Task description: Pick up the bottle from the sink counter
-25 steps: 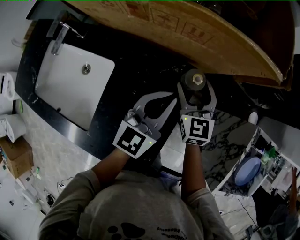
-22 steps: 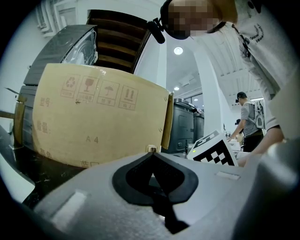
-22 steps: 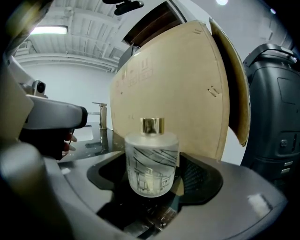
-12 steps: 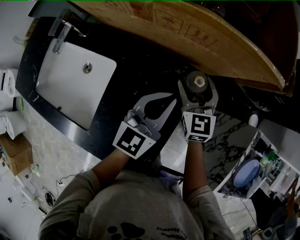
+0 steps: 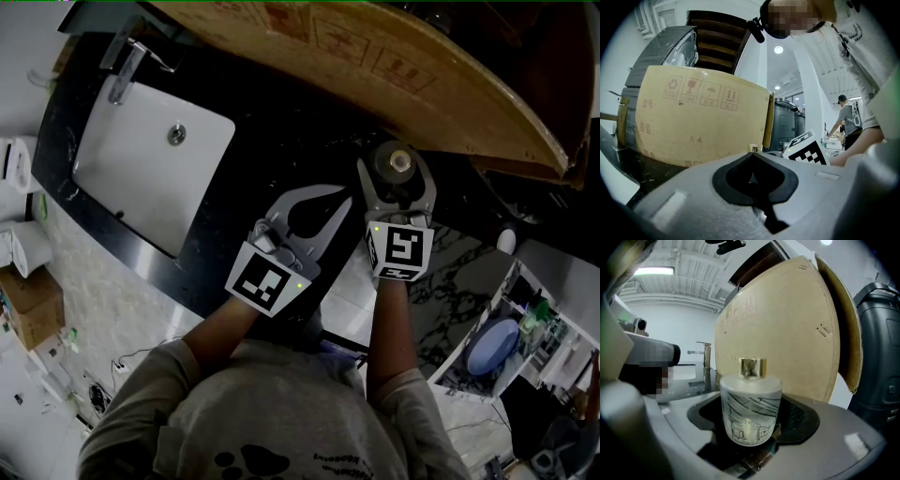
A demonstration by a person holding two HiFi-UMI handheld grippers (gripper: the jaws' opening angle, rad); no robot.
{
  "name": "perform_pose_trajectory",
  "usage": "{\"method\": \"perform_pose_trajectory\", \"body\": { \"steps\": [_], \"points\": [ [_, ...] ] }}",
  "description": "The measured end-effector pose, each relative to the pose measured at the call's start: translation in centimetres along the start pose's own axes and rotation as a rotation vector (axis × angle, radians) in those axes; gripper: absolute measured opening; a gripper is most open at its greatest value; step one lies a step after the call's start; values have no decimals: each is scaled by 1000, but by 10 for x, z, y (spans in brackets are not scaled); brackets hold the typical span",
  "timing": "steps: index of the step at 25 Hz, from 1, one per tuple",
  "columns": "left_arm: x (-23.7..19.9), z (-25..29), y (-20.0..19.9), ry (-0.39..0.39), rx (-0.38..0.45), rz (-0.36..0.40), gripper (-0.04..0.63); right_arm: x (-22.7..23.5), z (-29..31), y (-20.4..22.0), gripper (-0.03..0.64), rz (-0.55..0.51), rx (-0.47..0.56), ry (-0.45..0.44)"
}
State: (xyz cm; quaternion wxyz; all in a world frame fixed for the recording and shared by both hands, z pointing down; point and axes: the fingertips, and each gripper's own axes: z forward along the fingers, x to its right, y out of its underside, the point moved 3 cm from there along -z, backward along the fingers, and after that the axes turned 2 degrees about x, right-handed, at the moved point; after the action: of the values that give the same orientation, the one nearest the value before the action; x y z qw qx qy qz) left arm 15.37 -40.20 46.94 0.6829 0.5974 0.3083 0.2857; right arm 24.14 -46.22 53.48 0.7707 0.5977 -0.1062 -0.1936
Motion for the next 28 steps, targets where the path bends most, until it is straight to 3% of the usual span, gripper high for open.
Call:
{"method": "perform_pose_trajectory", "body": {
  "steps": [10,28],
  "points": [
    [1,-7,-2,-8,7,-9,3,1,-12,0,330,53,2,22],
    [28,-31,-18,41,51,16,3,-5,-82,-22,330,48,10,138]
  ]
}}
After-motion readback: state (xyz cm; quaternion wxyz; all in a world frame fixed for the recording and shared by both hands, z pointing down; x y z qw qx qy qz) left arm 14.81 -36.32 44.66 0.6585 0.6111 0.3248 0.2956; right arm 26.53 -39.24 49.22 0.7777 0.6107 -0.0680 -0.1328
